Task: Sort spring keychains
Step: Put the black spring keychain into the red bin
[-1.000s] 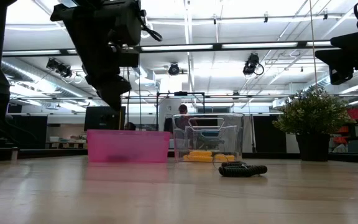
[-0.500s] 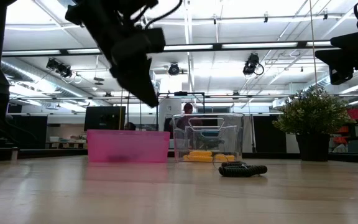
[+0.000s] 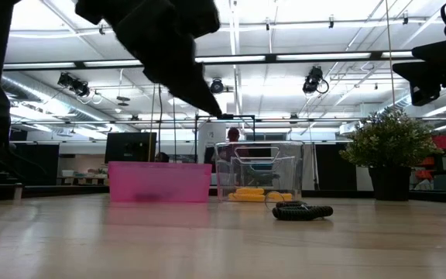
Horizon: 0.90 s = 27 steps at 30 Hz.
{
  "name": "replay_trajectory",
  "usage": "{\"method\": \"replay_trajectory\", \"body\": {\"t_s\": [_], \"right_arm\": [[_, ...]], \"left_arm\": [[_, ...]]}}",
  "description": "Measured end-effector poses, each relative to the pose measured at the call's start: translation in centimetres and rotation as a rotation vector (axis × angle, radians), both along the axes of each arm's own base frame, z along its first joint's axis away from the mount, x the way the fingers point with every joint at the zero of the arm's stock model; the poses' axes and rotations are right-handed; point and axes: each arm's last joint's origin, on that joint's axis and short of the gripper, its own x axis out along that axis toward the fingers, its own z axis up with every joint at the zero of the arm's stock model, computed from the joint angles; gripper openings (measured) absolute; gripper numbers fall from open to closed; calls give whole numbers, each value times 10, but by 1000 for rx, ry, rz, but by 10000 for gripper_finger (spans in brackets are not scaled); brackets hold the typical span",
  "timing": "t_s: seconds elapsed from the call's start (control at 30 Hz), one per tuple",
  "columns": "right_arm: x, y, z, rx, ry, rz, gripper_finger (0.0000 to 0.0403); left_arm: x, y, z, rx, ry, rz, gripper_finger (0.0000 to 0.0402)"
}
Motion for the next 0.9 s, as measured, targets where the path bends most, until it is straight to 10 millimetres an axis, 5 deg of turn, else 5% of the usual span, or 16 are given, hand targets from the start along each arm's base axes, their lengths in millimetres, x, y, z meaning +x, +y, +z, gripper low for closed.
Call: {"method": "replay_trajectory", "body": {"t_s": [0.5,0.9], "right_arm": [[0,0,0,0,2,0,180],[0,0,0,0,3,0,180]], "left_arm": [[62,-23,-34,68,154,-63,170],[84,-28,-66,116,215,-71,170]]}}
